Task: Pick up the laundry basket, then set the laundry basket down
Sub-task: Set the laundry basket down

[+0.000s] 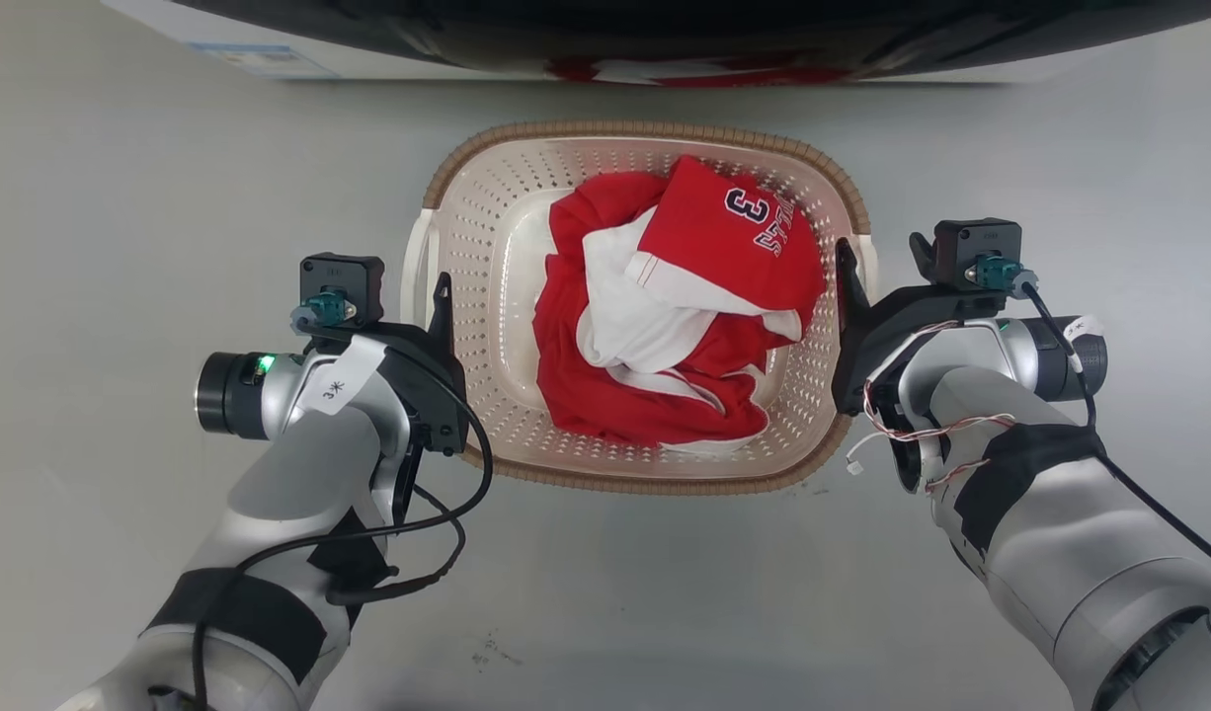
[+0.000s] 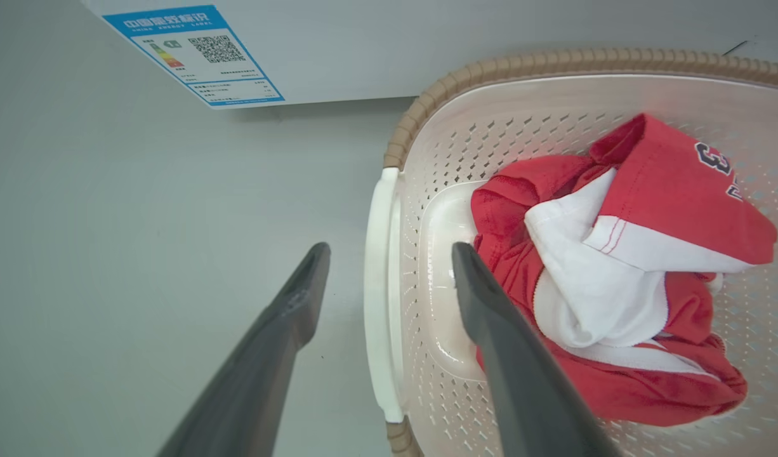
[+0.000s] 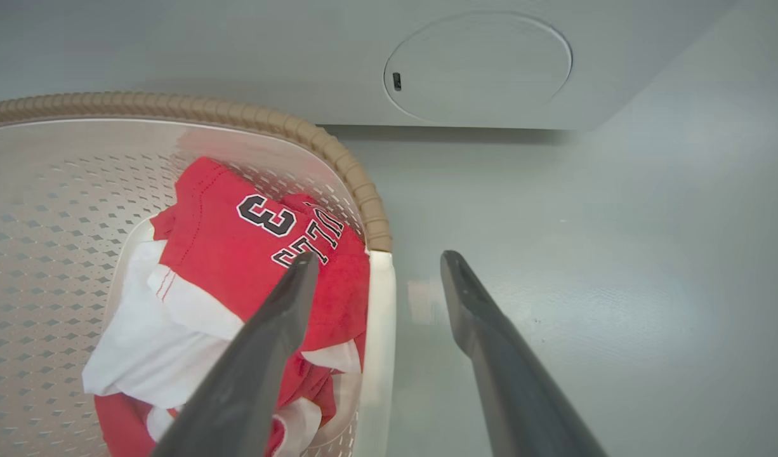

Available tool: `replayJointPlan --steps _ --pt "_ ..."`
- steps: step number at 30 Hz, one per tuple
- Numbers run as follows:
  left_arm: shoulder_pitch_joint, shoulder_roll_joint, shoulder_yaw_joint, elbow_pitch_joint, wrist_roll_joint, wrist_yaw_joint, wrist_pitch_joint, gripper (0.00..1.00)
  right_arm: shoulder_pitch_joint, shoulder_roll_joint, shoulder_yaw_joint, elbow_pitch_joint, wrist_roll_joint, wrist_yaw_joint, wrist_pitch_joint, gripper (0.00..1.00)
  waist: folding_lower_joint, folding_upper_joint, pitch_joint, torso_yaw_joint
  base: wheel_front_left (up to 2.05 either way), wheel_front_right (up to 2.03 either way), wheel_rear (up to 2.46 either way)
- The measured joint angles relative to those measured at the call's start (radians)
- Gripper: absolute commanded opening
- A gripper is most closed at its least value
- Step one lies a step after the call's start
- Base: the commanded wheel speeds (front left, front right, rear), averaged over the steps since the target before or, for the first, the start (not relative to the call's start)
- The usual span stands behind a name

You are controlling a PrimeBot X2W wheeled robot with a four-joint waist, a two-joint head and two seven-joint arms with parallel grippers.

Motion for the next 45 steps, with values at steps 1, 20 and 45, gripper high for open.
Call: replayJointPlan --steps 1,20,45 --pt "0.004 0.0 0.0 0.0 0.0 0.0 -0.001 1.0 0.001 0.0 -0.002 0.0 0.0 0.0 0.0 1.0 0.0 0.0 -0.011 -0.001 0.0 0.0 0.0" --pt "0.171 0.033 0.072 -0.113 0.012 0.01 -0.01 1.0 0.146 -0.004 -0.107 -0.11 -0.008 0.015 -0.001 1.0 0.0 -0.0001 -0.27 -0.034 0.0 0.0 0.0" --pt "0.644 0.162 0.258 -0.531 0.217 0.054 -0.01 1.0 0.591 -0.087 -0.287 -0.501 -0.214 0.007 -0.001 1.0 0.0 -0.0002 -0.604 -0.084 0.0 0.0 0.0"
